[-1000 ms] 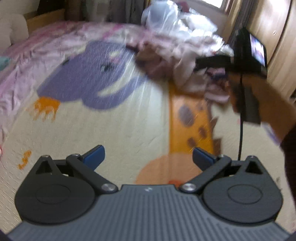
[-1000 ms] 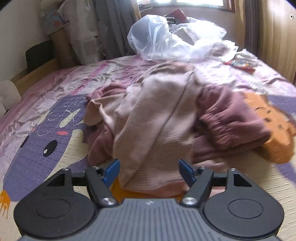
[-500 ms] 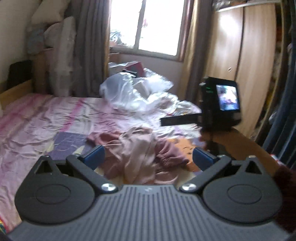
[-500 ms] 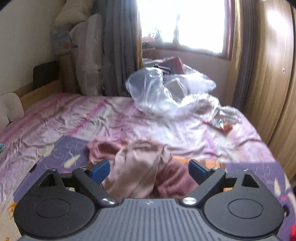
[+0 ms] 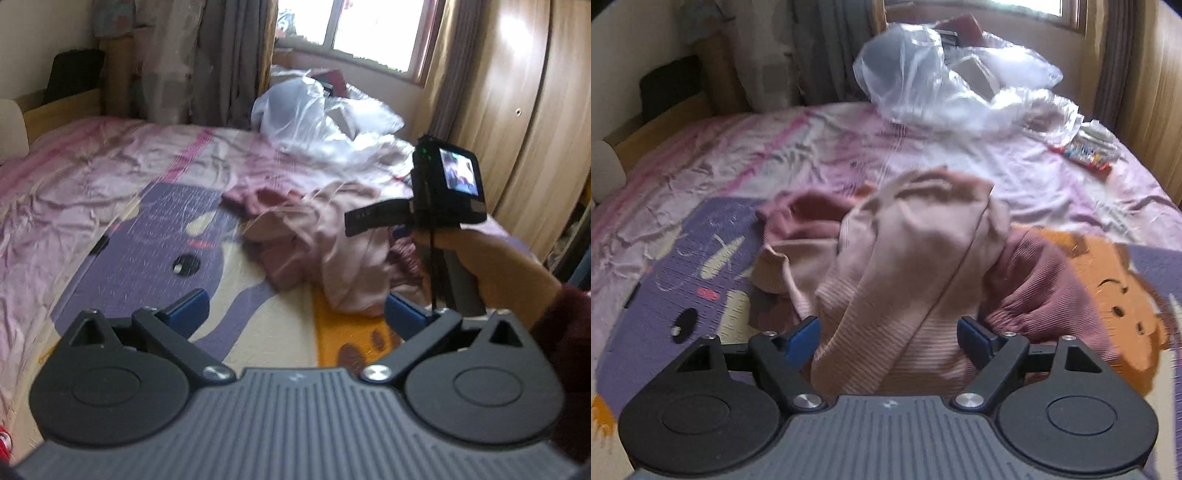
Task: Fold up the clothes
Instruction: 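Close the right gripper on the light pink ribbed top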
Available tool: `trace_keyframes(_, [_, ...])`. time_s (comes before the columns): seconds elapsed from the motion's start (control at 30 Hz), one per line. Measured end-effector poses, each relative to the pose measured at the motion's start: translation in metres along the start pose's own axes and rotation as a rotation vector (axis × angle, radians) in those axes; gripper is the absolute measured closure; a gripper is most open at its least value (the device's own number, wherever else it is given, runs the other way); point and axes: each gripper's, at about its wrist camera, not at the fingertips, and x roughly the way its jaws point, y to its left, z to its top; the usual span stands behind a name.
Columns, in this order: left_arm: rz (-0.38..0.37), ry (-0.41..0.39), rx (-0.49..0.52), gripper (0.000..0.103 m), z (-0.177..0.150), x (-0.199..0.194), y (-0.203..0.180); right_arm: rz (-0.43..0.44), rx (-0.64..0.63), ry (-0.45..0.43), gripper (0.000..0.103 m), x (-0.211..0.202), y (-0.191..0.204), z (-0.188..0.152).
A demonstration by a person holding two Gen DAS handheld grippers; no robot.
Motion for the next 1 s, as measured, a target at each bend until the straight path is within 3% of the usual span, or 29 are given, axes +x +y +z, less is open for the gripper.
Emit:
trace_keyframes(0.23, [0.016, 0.032, -0.034, 0.0, -0.017, 0.024, 0.025, -0.065, -0.013, -0.023, 0.026, 0.042, 0.026, -0.004])
trace_keyframes(0.3, [0.003, 0.038, -0.019, 0.0, -0.02, 0.027, 0.022, -0.06, 0.017, -0.02, 0.039, 0.05, 0.026, -0.005])
trace_keyframes(0.43, [0.012, 0.042, 0.014, 0.0, -0.023, 0.03, 0.015, -0.034, 0.029, -0.027, 0.046, 0.056, 0.025, -0.006])
trace_keyframes(0.53, [0.02, 0.053, 0.013, 0.0, -0.024, 0.033, 0.015, -0.003, 0.038, -0.034, 0.064, 0.051, 0.022, -0.007])
trace_keyframes(0.6, [0.019, 0.055, 0.002, 0.0, -0.024, 0.034, 0.017, 0.0, 0.029, -0.037, 0.085, 0.044, 0.021, -0.007])
trace_keyframes(0.7, [0.02, 0.048, -0.002, 0.0, -0.023, 0.031, 0.016, -0.009, -0.002, -0.046, 0.091, 0.033, 0.022, -0.007])
trace_keyframes(1.0, [0.005, 0.042, 0.025, 0.0, -0.022, 0.022, 0.003, -0.03, -0.06, -0.085, 0.094, -0.009, 0.014, -0.003])
